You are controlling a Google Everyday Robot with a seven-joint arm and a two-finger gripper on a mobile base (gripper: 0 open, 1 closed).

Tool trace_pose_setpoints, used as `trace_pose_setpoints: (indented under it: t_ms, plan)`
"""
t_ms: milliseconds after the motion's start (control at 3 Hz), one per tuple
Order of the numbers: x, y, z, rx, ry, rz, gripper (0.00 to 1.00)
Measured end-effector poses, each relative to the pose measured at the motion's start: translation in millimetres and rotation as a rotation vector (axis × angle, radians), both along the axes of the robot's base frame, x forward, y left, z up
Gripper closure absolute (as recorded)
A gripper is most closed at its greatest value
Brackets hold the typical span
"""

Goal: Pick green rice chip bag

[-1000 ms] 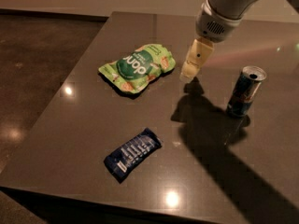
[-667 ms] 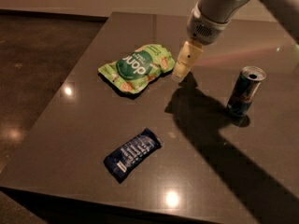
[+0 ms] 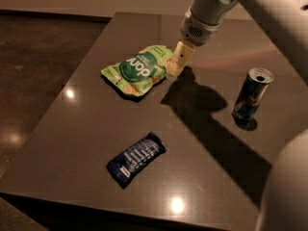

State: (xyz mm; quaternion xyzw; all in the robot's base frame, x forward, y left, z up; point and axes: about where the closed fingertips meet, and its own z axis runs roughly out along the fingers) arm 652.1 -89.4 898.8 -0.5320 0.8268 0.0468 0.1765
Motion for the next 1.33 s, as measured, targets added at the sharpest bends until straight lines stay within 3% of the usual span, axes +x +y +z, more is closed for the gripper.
trace_pose_setpoints:
  t_ms: [667,1333]
  plan:
    - [18.8,24.7,-13.1,0.038,0.034,-0.062,0.0]
    - [29.6,52.1,-26.0,0.052,0.06,-0.063,0.0]
